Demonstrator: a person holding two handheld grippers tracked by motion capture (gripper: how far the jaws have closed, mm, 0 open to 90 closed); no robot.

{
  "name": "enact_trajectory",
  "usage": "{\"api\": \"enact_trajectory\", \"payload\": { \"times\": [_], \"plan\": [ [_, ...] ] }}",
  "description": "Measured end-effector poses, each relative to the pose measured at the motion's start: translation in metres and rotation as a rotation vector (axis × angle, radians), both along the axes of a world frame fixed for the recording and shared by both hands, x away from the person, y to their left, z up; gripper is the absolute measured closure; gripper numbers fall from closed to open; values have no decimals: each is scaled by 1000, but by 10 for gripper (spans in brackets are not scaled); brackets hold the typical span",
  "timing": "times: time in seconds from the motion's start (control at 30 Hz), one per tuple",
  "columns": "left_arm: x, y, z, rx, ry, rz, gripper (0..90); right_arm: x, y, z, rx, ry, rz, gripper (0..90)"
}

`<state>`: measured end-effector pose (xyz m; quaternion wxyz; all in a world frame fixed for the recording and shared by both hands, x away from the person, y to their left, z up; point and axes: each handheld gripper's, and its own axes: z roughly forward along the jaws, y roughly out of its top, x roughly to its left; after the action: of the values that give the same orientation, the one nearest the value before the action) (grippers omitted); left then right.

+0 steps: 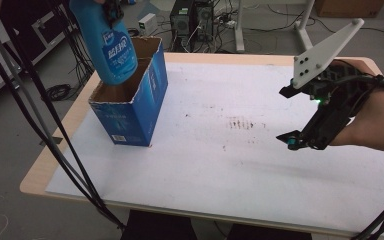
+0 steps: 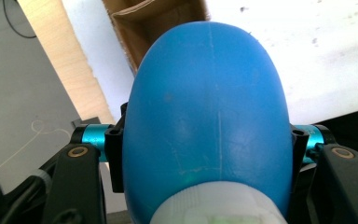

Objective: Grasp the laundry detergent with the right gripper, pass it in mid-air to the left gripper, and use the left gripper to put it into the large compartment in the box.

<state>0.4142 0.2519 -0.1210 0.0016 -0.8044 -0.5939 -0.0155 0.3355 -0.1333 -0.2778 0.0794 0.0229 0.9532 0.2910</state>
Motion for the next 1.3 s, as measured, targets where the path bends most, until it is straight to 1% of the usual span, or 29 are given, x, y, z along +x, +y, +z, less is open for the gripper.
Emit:
{"api": "enact_trajectory", "payload": {
  "times": [0.1, 0.17, 0.27, 0.3, 0.33, 0.37, 0.43, 0.5, 0.57, 0.6, 0.63, 0.7, 0.73, 0.77, 0.87, 0.9, 0.97, 1.0, 1.03, 1.1, 1.2, 1.23, 1.27, 1.3],
  "plan": [
    [4, 4, -11, -3, 12, -14, 388, 1, 0, -1, -3, 6, -5, 6],
    [6, 5, -20, -4, 29, -25, 388, 2, 1, -2, -2, 8, -5, 6],
    [9, 7, -34, 1, 50, -81, 388, 2, 2, -3, -5, 6, -2, 6],
    [10, 7, -39, 3, 57, -105, 388, 2, 2, -3, -4, 8, -5, 6],
    [10, 5, -49, 12, 66, -158, 388, 3, 2, -3, -4, 8, -6, 6],
    [11, 5, -55, 18, 73, -193, 388, 3, 2, -3, -5, 8, -9, 6],
    [12, 4, -66, 24, 82, -238, 388, 3, 2, -4, -8, 13, -13, 6],
    [13, 5, -77, 28, 88, -271, 388, 3, 2, -4, -10, 13, -14, 6],
    [15, 5, -87, 44, 100, -317, 388, 3, 2, -4, -12, 13, -14, 6],
    [15, 5, -87, 44, 100, -317, 388, 3, 2, -4, -12, 13, -14, 6],
    [15, 5, -98, 59, 105, -372, 388, 3, 3, -5, -15, 11, -11, 6],
    [15, 4, -105, 62, 104, -413, 388, 4, 3, -6, -18, 14, -13, 6],
    [15, 4, -111, 62, 102, -456, 388, 4, 3, -6, -22, 18, -20, 6],
    [15, 3, -116, 61, 96, -485, 388, 5, 3, -7, -20, 16, -18, 6],
    [15, 2, -131, 74, 91, -556, 387, 6, 4, -9, -26, 19, -20, 6],
    [14, 1, -135, 74, 86, -564, 387, 6, 4, -9, -29, 22, -24, 6],
    [15, 1, -144, 77, 88, -600, 386, 7, 5, -10, -31, 21, -22, 6],
    [15, 1, -144, 77, 88, -600, 386, 7, 5, -10, -31, 21, -22, 6],
    [16, 2, -154, 67, 89, -613, 386, 7, 5, -11, -31, 23, -22, 6],
    [17, 3, -161, 70, 92, -631, 383, 8, 6, -13, -36, 26, -25, 6],
    [19, 6, -170, 63, 114, -642, 378, 9, 6, -15, -40, 32, -29, 6],
    [18, 6, -173, 50, 113, -632, 378, 9, 6, -15, -42, 34, -33, 6],
    [19, 7, -175, 45, 123, -635, 378, 9, 6, -16, -41, 34, -30, 6],
    [19, 7, -175, 45, 123, -635, 377, 9, 6, -16, -41, 34, -30, 6]
  ]
}}
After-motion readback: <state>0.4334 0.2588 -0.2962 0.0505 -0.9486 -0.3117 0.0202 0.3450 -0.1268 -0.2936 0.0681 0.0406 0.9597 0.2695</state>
